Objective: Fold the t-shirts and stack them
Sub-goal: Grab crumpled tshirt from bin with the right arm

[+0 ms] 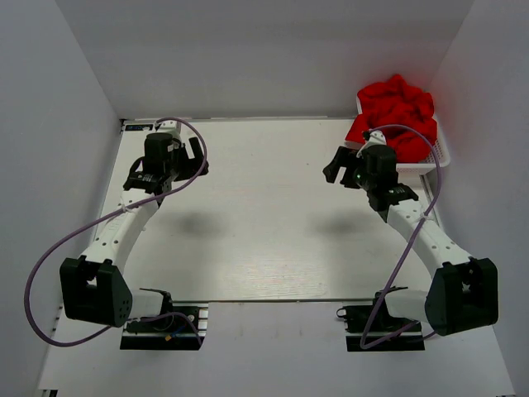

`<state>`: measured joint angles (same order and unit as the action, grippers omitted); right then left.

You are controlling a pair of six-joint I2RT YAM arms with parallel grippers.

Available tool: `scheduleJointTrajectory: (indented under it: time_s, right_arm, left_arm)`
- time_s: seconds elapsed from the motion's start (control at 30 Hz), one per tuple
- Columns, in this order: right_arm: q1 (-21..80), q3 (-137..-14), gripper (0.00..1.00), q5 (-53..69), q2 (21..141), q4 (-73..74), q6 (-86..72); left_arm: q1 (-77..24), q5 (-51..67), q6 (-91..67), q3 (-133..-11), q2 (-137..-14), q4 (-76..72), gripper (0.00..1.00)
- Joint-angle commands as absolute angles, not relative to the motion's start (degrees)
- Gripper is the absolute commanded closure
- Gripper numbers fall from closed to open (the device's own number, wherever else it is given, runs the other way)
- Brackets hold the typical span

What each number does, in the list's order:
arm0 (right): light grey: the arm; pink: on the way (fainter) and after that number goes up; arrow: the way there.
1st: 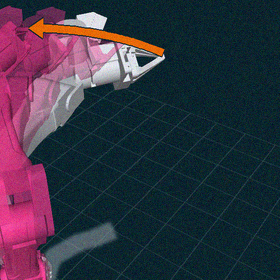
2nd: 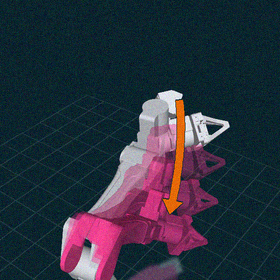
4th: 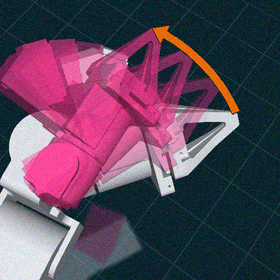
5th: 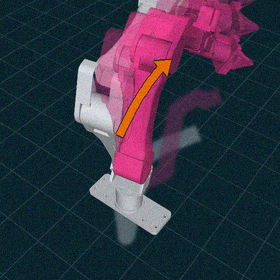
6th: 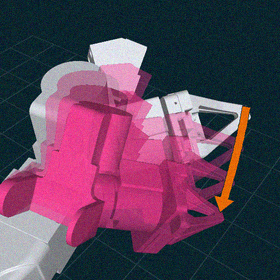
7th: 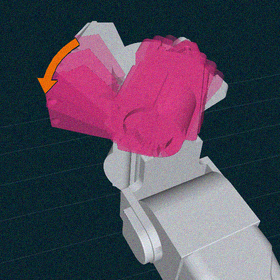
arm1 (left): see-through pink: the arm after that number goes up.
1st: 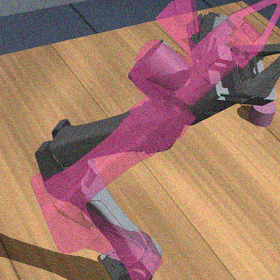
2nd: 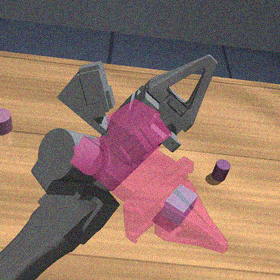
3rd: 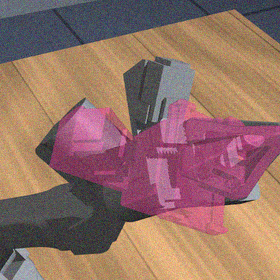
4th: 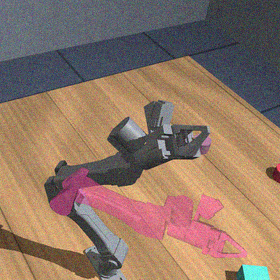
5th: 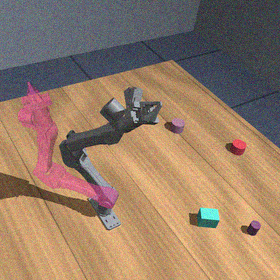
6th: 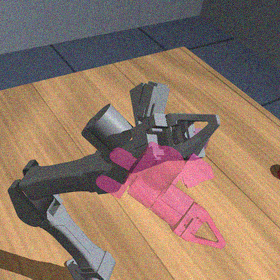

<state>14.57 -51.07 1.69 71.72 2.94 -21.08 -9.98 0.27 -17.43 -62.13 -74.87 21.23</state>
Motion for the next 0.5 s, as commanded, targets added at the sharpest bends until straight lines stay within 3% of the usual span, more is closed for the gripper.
scheduleJointTrajectory:
  time_s: [0.0, 0.47]
  right_arm:
    - [15.12, -51.85, 0.1, 1.06, 70.14, 2.37, -21.36]
    - [14.94, -57.29, 0.1, -2.46, 74.7, 5.44, -20.65]
  left_arm:
    - [-10.2, 0.7, -17.4, -61.52, -72.69, 21.62, 0.0]
    - [-10.2, -0.44, -17.4, -62.58, -72.77, 22.68, 0.0]
